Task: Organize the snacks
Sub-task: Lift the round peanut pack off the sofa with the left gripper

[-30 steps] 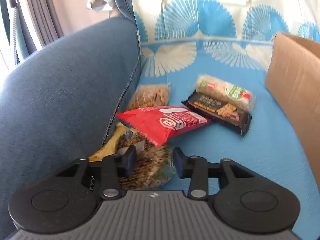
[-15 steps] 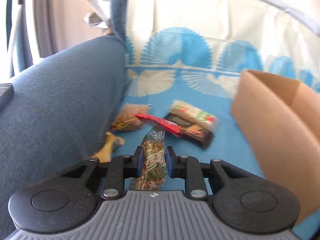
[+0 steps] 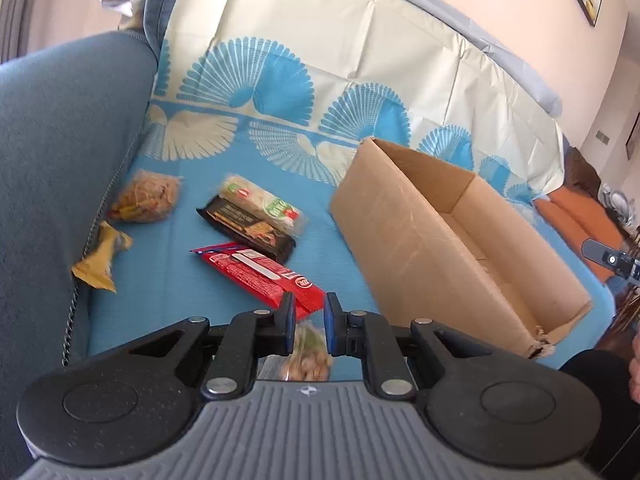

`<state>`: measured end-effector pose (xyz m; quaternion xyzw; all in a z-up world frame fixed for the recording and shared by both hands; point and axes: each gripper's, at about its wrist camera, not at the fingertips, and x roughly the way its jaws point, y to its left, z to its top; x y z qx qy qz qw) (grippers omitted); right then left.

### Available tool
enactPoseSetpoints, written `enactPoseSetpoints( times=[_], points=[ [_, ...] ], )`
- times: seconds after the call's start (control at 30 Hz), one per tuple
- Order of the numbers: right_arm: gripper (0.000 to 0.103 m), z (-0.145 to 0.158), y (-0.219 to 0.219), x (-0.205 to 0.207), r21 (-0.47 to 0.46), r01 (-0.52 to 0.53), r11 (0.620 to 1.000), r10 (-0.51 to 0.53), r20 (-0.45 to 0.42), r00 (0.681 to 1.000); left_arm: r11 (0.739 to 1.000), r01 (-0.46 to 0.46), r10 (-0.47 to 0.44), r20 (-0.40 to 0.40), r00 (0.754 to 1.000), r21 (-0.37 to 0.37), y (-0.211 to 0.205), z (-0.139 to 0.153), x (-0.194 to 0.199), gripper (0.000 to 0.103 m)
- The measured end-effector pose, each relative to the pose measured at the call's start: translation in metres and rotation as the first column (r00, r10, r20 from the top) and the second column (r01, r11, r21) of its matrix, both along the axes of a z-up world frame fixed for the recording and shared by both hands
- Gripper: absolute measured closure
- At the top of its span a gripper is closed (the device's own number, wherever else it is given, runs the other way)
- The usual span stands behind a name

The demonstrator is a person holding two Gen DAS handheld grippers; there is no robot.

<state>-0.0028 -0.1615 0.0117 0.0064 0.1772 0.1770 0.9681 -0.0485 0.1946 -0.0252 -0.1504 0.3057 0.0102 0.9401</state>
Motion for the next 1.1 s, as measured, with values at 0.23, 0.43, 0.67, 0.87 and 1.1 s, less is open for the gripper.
enactPoseSetpoints(
  times=[0.23, 0.43, 0.67, 0.87, 1.1],
  points=[
    [0.021, 0.002, 0.014, -0.013, -0.031, -0.046, 0.998, 0.047, 0.035, 0.998, 0.999, -0.051, 0.051, -0.004, 0.999, -0.019, 0.006, 0.002, -0.004, 0.074],
    [0.021, 0.004, 0.03, -0.02, -0.063, -0.097, 0.993, 0.101, 0.058, 0.993, 0.995, -0.087, 0.087, -0.001, 0.996, -0.037, 0.012, 0.003, -0.007, 0.067],
    [0.021, 0.0, 0.052, -0.029, -0.096, -0.171, 0.981, 0.179, 0.081, 0.98, 0.987, -0.153, 0.151, -0.049, 0.987, -0.038, 0.021, 0.0, -0.003, 0.056],
    [0.021, -0.005, 0.062, -0.031, -0.127, -0.216, 0.968, 0.227, 0.077, 0.971, 0.988, -0.148, 0.153, -0.22, 0.963, 0.042, 0.016, -0.017, 0.027, 0.017],
    [0.021, -0.007, 0.064, -0.029, -0.144, -0.219, 0.965, 0.231, 0.068, 0.971, 0.983, -0.155, 0.18, -0.363, 0.914, 0.096, 0.017, -0.043, 0.055, 0.001]
  ],
)
